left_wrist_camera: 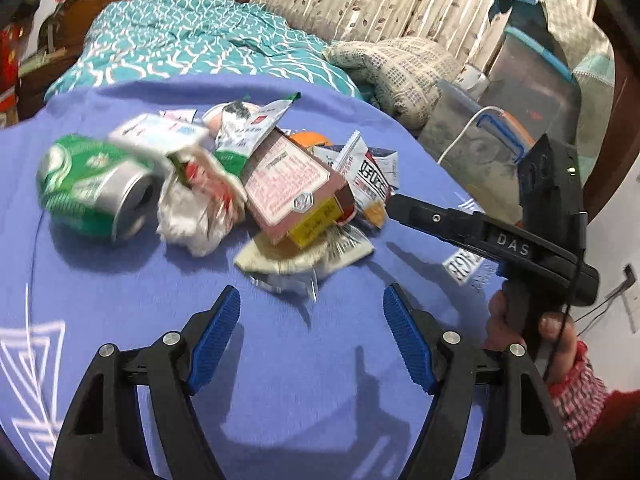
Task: Collect trash
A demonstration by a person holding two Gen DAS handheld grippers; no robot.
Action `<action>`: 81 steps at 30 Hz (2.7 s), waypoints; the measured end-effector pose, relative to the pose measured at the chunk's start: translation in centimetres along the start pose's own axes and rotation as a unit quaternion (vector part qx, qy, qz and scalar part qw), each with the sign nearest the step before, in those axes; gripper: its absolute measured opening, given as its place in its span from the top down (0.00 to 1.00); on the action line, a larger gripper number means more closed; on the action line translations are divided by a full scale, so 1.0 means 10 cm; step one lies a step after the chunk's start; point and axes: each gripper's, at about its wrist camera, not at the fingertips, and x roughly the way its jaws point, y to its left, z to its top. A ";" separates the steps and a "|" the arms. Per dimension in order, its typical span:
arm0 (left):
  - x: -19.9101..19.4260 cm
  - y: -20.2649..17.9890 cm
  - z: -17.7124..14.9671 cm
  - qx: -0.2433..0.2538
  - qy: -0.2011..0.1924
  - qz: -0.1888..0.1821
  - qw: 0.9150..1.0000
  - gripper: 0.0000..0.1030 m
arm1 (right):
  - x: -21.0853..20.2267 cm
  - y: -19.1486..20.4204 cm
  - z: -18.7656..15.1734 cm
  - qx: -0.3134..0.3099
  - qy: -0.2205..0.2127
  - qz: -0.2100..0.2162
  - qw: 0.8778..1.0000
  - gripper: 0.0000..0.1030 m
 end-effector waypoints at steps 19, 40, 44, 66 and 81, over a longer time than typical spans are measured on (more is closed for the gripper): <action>0.03 -0.03 -0.50 -0.001 0.050 -0.019 0.999 0.96 | 0.30 -0.27 0.15 0.052 0.040 0.050 0.997 0.73; -0.28 0.30 -0.59 -0.061 0.022 0.022 0.998 0.96 | -0.12 -0.10 -0.28 0.041 0.009 0.081 0.996 0.13; -0.32 0.34 -0.58 -0.062 0.014 0.027 0.998 0.96 | 0.01 0.13 -0.12 0.012 0.028 0.081 0.996 0.31; -0.21 0.09 -0.38 -0.019 0.020 -0.007 1.000 0.96 | -1.00 -0.45 -0.53 0.066 -0.028 0.058 0.996 0.76; 0.45 -1.21 0.06 0.096 0.064 -0.098 0.988 0.90 | -1.94 -1.54 -0.59 0.173 -0.139 -0.008 0.975 0.76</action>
